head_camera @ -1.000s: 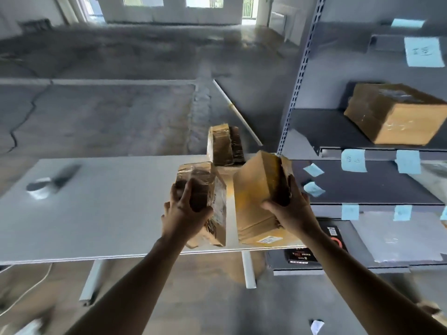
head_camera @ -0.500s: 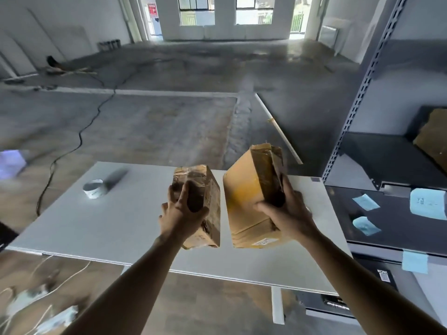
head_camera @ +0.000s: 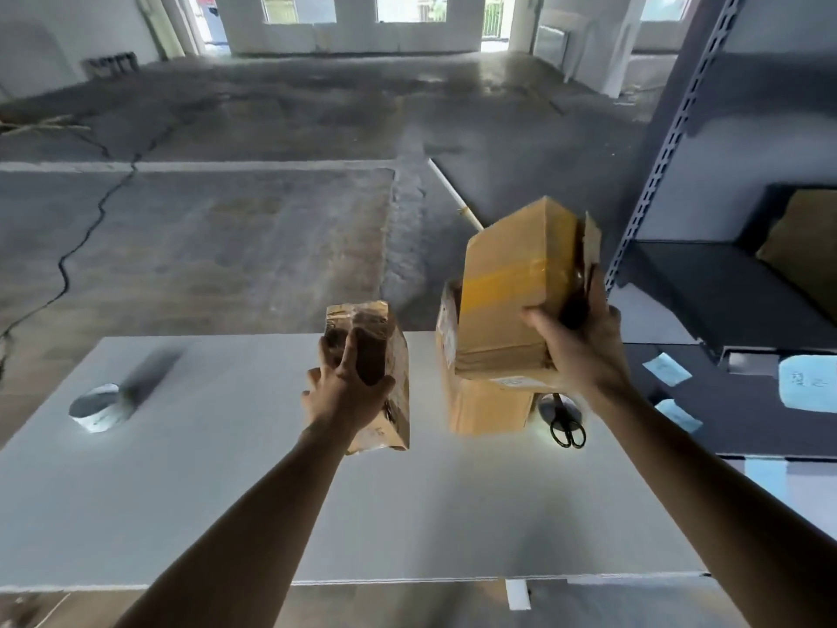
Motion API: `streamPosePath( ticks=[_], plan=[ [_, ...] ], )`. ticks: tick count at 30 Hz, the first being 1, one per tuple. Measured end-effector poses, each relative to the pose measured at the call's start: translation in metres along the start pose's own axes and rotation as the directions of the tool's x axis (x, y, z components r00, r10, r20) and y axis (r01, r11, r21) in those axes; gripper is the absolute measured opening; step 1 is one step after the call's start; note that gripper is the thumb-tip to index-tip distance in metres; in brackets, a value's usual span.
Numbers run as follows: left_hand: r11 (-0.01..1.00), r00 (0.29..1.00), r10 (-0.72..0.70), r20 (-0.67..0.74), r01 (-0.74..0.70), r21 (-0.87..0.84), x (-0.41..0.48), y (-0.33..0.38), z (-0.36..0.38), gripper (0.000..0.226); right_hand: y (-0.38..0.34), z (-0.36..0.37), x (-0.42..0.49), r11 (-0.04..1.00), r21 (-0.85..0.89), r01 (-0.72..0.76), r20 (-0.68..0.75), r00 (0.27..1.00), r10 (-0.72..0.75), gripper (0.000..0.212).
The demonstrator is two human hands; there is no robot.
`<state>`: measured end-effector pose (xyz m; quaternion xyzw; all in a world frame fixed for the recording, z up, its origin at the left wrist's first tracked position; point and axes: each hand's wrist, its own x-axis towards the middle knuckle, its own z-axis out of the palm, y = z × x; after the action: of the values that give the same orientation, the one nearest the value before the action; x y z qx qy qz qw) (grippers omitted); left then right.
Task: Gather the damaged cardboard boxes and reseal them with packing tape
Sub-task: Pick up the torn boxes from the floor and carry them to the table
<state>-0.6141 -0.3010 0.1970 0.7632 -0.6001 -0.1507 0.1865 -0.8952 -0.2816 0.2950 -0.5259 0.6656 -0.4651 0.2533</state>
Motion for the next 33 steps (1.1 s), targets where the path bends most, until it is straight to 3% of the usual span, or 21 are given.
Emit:
streamPosePath(
  ticks=[4, 12, 17, 23, 30, 33],
  plan=[
    [0.996, 0.995, 0.088, 0.050, -0.089, 0.007, 0.033, 0.008, 0.016, 0.095, 0.001, 0.009, 0.009, 0.999, 0.000, -0.034, -0.101, 0.994, 0.034, 0.100],
    [0.988, 0.985, 0.134, 0.112, -0.142, 0.066, 0.089, 0.042, 0.053, 0.097, 0.013, 0.000, 0.022, 0.992, 0.049, -0.118, -0.197, 0.972, 0.125, 0.102],
    [0.986, 0.988, 0.107, 0.112, -0.120, 0.116, 0.101, 0.065, 0.074, 0.095, 0.024, -0.008, 0.036, 0.989, 0.028, -0.148, -0.210, 0.966, 0.150, 0.103],
    [0.995, 0.968, -0.020, 0.251, -0.005, 0.097, 0.104, 0.049, 0.109, 0.097, 0.035, -0.007, 0.050, 0.987, 0.042, -0.156, -0.196, 0.967, 0.161, 0.100],
    [0.997, 0.952, 0.013, 0.306, -0.036, 0.069, 0.111, 0.045, 0.098, 0.089, 0.036, -0.001, 0.061, 0.994, -0.012, -0.110, -0.179, 0.978, 0.106, 0.099],
    [0.995, 0.963, 0.051, 0.265, -0.072, 0.067, 0.107, 0.048, 0.081, 0.087, 0.029, 0.000, 0.064, 0.997, -0.022, -0.073, -0.177, 0.982, 0.068, 0.101]
  ],
)
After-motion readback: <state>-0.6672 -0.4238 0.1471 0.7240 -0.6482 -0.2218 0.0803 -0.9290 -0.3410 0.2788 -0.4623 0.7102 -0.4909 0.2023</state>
